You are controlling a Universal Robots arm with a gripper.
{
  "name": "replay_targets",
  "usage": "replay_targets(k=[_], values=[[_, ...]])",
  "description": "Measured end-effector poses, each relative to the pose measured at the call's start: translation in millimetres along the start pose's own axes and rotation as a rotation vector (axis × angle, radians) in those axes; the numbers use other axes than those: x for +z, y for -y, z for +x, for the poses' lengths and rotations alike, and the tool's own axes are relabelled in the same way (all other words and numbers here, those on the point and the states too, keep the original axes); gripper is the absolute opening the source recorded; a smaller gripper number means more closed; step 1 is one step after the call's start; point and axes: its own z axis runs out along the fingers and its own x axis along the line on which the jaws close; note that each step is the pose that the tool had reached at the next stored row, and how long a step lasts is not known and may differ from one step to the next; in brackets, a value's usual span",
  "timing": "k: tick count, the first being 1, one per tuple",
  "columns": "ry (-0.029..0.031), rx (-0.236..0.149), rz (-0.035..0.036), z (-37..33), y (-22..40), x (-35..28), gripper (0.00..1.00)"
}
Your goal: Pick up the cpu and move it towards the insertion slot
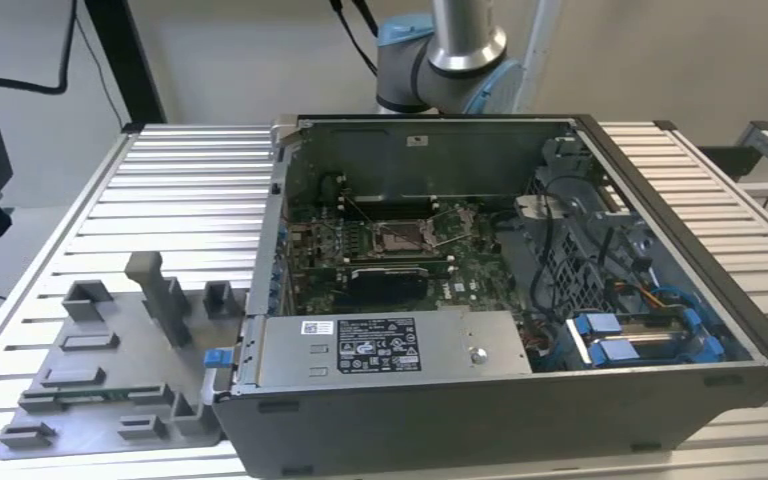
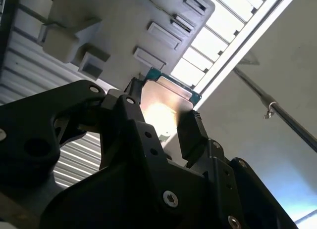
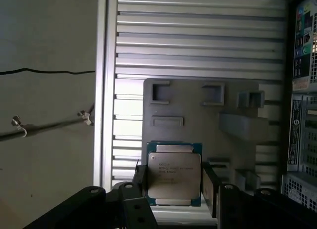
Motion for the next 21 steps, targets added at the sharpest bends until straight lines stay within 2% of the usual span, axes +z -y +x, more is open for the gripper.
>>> replay_targets(k=[4,12,15,21], values=[[0.0001,0.000,-0.0001,0.0,-0.2,-6.4,0.00],[0.0001,0.000,-0.0001,-0.2,-0.2,-7.0,0.00],[-0.0001,0.000,-0.0001,-5.2,-0.3,-7.0,0.00],[0.0000,0.000,-0.0001,-20.9,-0.7,-6.8,0.00]])
